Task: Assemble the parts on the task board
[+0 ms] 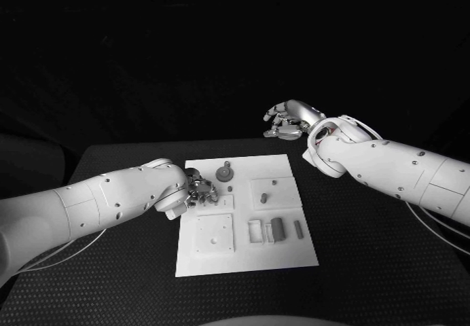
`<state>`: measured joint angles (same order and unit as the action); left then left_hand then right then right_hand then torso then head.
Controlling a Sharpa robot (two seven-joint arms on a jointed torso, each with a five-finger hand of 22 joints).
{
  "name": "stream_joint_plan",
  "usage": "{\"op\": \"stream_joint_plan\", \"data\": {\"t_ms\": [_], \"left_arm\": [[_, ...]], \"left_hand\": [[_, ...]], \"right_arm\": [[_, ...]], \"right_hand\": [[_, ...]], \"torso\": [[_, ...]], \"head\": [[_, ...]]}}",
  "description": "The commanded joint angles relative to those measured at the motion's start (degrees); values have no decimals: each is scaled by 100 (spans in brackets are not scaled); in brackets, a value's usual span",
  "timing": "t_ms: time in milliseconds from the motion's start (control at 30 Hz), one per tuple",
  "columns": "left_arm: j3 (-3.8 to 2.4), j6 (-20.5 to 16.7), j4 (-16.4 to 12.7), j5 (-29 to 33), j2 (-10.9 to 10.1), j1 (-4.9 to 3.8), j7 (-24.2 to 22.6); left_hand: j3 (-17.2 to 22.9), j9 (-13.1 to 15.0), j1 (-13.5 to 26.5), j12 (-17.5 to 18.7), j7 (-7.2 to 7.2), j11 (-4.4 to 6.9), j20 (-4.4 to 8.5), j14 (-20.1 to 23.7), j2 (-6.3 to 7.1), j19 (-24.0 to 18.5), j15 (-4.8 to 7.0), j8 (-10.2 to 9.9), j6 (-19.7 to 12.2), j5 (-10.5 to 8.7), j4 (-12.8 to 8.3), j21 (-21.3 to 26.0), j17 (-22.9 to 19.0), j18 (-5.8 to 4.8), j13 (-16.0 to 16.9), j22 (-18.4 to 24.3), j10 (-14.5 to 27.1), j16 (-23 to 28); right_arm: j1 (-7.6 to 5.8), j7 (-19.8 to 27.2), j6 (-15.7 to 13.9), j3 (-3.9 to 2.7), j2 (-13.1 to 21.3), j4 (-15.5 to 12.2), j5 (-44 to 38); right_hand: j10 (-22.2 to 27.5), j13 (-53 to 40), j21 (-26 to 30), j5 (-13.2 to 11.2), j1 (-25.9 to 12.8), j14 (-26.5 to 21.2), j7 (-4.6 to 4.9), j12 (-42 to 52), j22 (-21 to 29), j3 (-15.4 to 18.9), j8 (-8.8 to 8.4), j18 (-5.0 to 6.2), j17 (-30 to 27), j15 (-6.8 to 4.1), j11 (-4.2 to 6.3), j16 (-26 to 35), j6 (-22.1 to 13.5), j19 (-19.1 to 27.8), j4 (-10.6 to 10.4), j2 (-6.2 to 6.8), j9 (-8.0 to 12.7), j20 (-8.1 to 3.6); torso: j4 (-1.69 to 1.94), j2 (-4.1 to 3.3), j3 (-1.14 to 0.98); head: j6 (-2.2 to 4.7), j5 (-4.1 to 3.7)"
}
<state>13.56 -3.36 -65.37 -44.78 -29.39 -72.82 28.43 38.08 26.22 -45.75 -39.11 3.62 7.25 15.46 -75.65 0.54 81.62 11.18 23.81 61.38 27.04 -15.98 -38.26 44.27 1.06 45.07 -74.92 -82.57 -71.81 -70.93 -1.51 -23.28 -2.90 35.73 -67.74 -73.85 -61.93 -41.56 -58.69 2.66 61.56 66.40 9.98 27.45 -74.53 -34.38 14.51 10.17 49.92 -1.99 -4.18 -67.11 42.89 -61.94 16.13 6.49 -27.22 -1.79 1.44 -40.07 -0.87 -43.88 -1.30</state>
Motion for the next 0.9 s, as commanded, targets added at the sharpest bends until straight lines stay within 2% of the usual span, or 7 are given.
{"op": "stream_joint_plan", "data": {"t_ms": [33, 633, 900], "left_arm": [[-5, 166, -1, -46, 21, -2, -6], [-4, 503, 47, -115, 37, -2, -24], [-4, 440, 104, -121, 87, 9, -25]], "left_hand": [[41, 2335, -16, -41, -547, 36, -11, 2, -74, 25, 222, 283, 1098, 18, 74, -31, -12, 128, -9, -128, 11, -42], [36, 2386, 5, -129, -557, 34, -40, 17, -135, 12, 204, 275, 1130, -5, 101, -93, -60, 107, -36, -130, 40, -140], [29, 2400, 16, -154, -556, 34, -45, 25, -156, 8, 202, 263, 1135, -37, 111, -113, -83, 105, -53, -127, 48, -165]], "right_arm": [[-2, -6, 66, -4, -2, -10, 1], [-2, -16, 97, -4, 0, -11, -1], [-2, -17, 93, -4, -2, -17, -1]], "right_hand": [[22, -5, 15, 11, 4, -35, 94, -25, -7, 36, 19, 483, -6, 3, -22, 34, -51, -1, 14, -26, -4, 4], [23, -8, 18, 11, -3, -37, 95, -27, -9, 41, 18, 483, -7, 3, -22, 32, -55, 2, 15, -28, -3, 7], [23, -9, 19, 11, -4, -38, 95, -28, -10, 43, 17, 483, -7, 4, -23, 31, -58, 3, 16, -28, -3, 8]], "torso": [[3, 2, -3], [2, 0, 1], [3, 0, 1]], "head": [[-11, -3], [-31, 2], [-34, -1]]}}
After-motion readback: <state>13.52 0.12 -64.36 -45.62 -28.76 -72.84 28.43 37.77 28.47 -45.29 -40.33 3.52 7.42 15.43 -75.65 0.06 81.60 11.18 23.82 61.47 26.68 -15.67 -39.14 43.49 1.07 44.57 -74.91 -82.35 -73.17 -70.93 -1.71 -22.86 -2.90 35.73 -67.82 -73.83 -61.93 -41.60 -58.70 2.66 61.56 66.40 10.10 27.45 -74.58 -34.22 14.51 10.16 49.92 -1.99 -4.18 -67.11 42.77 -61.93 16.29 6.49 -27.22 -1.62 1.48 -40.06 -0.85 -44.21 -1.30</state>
